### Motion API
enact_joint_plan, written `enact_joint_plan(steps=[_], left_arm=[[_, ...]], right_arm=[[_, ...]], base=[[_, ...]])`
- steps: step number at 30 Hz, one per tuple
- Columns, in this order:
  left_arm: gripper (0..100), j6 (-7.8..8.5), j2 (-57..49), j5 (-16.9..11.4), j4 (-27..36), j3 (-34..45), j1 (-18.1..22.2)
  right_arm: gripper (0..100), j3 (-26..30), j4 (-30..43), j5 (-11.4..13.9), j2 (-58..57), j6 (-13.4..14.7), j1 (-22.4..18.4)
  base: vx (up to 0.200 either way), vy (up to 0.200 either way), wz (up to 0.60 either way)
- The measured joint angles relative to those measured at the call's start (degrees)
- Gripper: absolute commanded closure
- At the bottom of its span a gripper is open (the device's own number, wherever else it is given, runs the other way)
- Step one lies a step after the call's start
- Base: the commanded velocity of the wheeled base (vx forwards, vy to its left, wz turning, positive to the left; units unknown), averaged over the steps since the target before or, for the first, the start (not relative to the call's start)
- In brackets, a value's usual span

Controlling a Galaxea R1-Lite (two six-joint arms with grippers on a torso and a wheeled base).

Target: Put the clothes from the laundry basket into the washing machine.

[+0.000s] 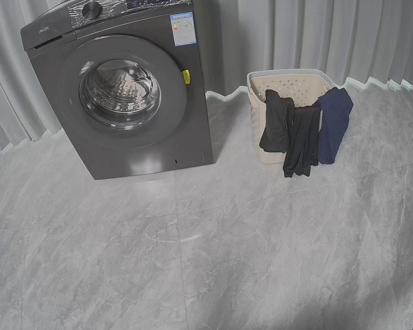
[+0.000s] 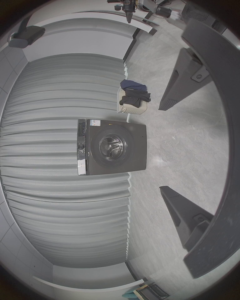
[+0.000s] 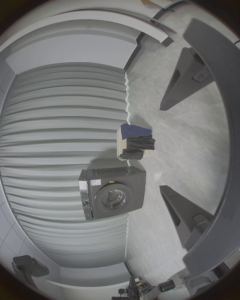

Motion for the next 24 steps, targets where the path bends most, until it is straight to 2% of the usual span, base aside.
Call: enact_joint_plan(steps=[22,24], left_arm=[[0,-0.30,0.0,0.1,0.0,0.0,0.0],[0,-0.34,0.0,0.1,0.0,0.0,0.0]], right_arm=[[0,0.0,0.0,-0.2,0.0,0.2,0.0],[0,0.0,0.0,-0.2,0.0,0.1,0.0]], base=[[0.000,0.000,0.00],[0.200,0.000,0.00]])
